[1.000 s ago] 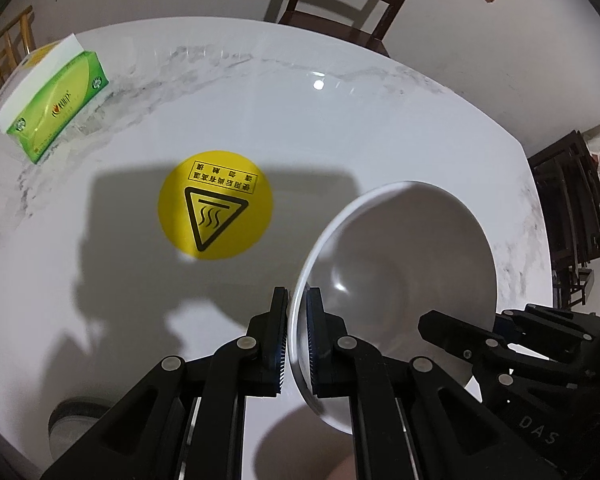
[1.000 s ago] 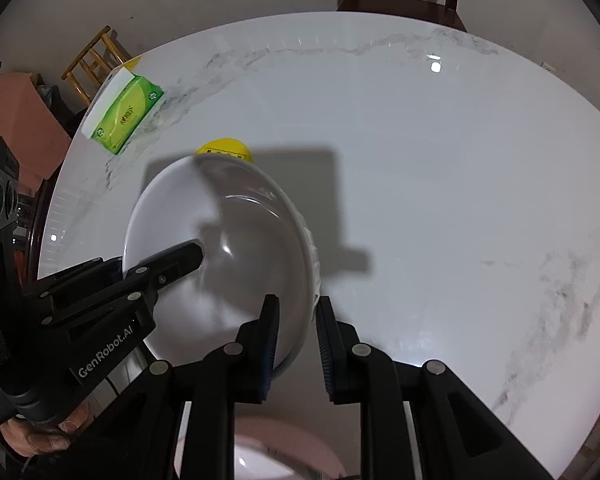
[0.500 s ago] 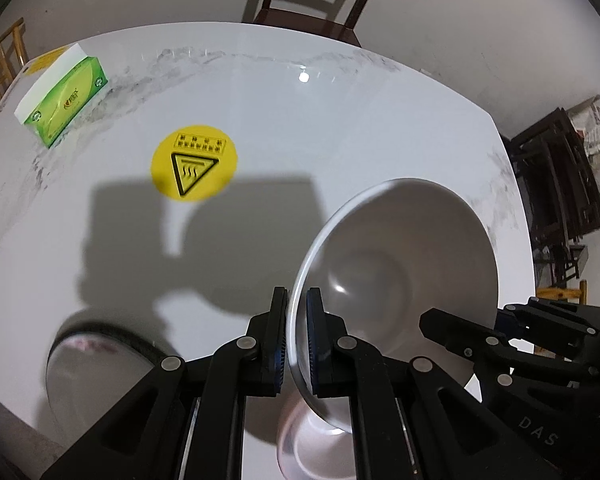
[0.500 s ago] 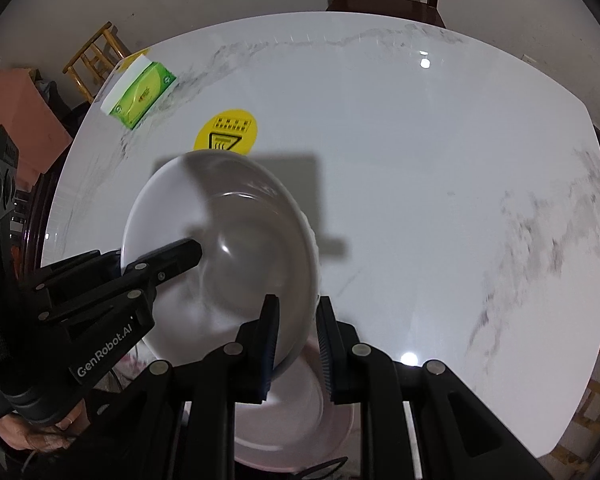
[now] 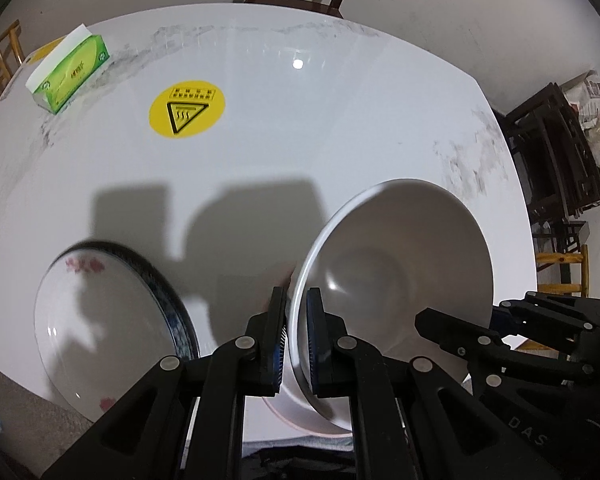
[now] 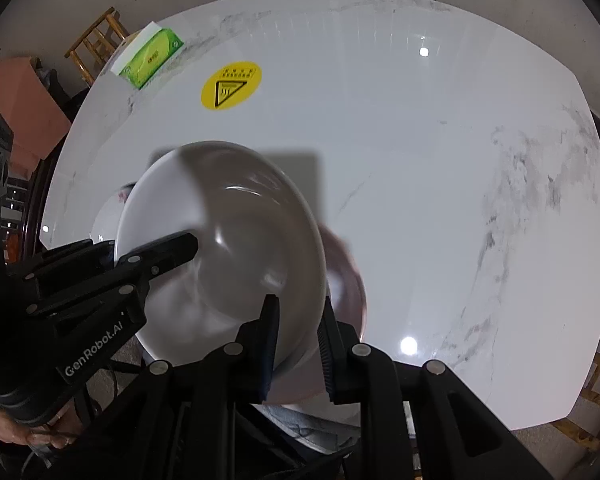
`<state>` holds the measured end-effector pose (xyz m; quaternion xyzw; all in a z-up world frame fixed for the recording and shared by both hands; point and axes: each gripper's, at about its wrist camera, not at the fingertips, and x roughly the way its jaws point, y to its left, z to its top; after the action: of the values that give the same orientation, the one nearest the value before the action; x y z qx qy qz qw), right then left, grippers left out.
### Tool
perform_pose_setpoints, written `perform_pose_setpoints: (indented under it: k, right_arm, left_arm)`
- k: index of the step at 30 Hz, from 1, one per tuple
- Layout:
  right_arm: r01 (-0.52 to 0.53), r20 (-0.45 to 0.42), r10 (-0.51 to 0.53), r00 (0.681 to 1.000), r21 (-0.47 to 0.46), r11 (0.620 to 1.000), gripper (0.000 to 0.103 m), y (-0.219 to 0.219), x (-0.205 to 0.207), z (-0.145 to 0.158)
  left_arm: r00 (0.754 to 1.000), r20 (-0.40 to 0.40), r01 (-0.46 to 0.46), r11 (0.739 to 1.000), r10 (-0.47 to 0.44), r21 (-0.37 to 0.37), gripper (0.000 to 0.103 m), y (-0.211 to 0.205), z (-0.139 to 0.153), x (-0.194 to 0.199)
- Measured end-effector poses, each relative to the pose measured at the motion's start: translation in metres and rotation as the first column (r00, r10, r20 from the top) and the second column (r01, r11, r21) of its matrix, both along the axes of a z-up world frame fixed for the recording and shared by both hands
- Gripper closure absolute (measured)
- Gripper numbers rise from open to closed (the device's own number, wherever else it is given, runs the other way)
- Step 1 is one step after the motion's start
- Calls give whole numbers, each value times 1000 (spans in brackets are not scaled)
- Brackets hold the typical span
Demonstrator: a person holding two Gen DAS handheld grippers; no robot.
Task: Organize plates and bowls
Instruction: 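Lower the 'Rabbit' bowl into the white bowl and open the left tool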
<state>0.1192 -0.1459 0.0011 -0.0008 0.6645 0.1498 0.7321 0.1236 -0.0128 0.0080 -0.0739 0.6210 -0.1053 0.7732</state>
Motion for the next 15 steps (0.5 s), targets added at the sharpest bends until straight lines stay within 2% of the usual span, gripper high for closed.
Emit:
perform_pose_setpoints:
  k: [15]
  right_arm:
    - [1, -37, -2, 999, -11, 1000, 84, 2, -16, -24]
  left_arm:
    - [999, -50, -3, 1000, 3, -12, 97, 0, -27, -20]
